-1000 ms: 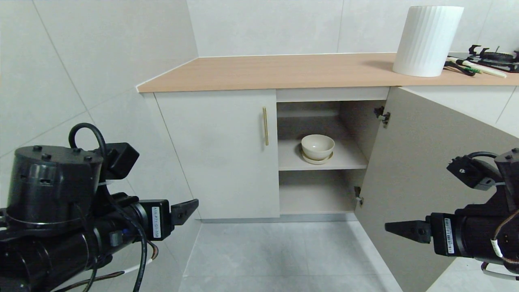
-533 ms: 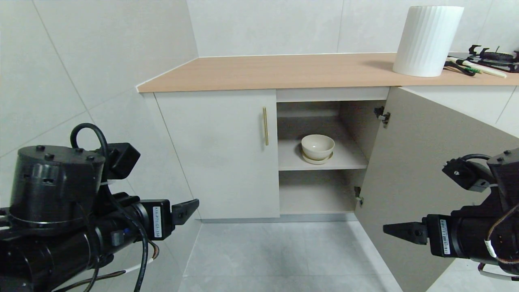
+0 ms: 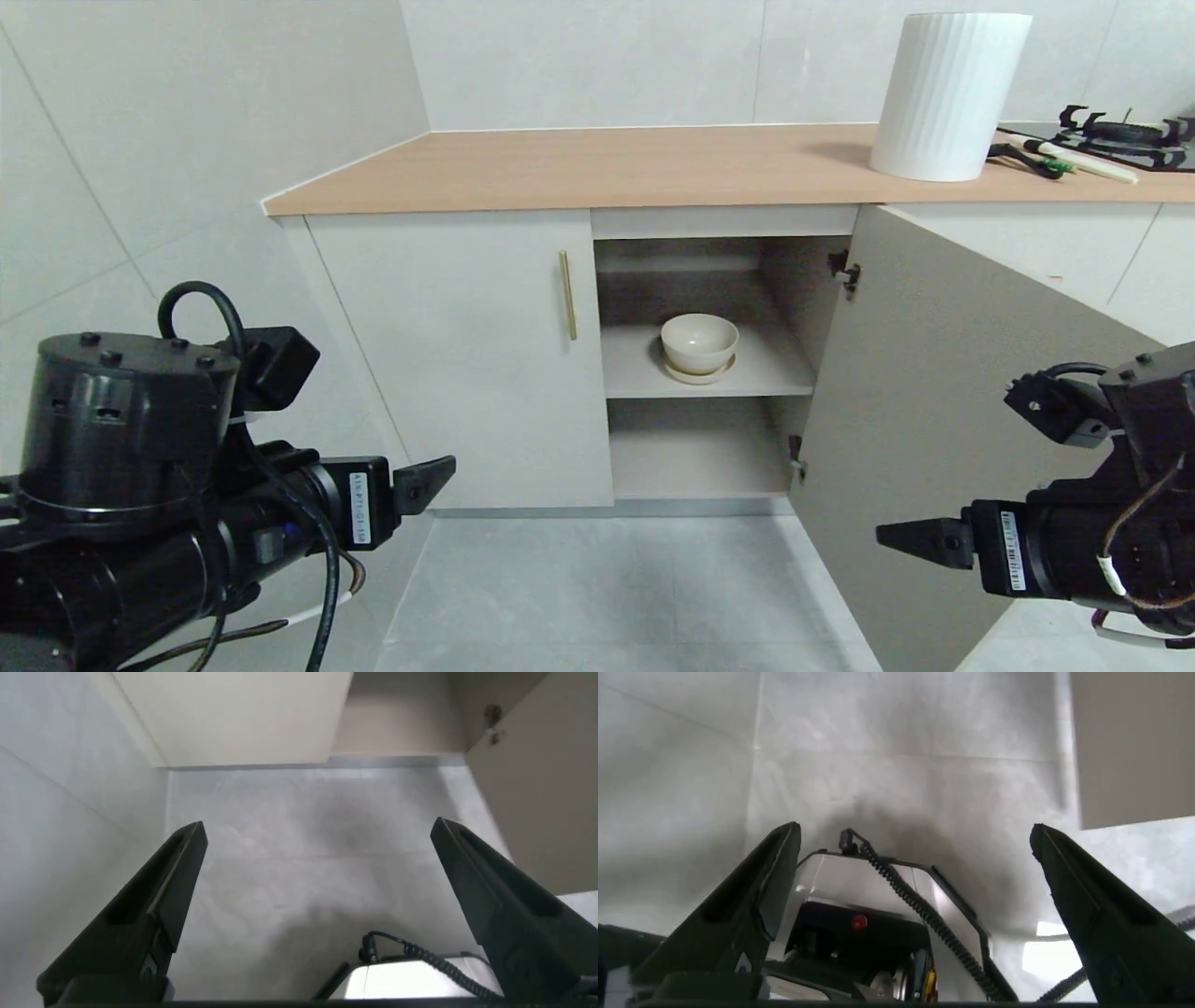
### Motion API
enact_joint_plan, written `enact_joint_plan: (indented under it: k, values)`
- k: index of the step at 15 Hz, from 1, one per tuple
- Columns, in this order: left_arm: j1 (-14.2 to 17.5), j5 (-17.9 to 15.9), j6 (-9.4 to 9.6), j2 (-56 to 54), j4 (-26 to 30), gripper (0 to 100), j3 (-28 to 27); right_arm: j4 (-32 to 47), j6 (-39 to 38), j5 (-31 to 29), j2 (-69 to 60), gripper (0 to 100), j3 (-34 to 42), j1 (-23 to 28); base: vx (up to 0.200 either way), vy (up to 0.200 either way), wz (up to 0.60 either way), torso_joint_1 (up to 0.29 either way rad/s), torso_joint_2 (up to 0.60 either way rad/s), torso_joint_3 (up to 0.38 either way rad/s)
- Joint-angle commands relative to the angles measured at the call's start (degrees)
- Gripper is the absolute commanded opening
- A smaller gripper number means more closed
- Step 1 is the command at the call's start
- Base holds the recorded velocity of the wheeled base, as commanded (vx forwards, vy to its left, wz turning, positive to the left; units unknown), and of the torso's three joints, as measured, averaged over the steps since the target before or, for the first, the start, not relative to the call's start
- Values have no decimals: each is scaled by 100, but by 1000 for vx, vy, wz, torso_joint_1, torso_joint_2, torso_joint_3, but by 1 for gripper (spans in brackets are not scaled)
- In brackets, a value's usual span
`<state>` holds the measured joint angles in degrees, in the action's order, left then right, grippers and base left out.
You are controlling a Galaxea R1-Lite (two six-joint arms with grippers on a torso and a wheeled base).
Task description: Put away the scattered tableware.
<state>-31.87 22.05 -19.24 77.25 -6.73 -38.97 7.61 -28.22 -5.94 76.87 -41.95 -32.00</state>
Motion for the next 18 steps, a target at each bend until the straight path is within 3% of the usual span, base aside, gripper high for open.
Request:
enact_joint_plan:
  k: [1,6,10,13,15,18]
  values:
    - [-4,1,-1,9,-4,100,4,153,1,-4,3,100,-24,1,0,-200,0,2,7,-2]
    - [-4,1,-1,18,-4,100,4,1454,10,-13,-15,100,-560,80,0,-200,0,0,1,1]
    - [-4,-8,-1,18,-4,100,13,2509,484,-74,-234,100,-1123,976,0,-50,0,-2,1,1]
    - [-4,-8,-1,18,-4,100,13,2553,651,-364,-234,100,-1272,1600,0,0,0,0,0,0]
    - [-4,-8,-1,27,-4,100,13,2491,1056,-417,-164,100,-1325,2312,0,0,0,0,0,0]
    - [-4,-8,-1,27,-4,100,13,2342,1196,-364,38,100,-1386,2769,0,0,0,0,0,0]
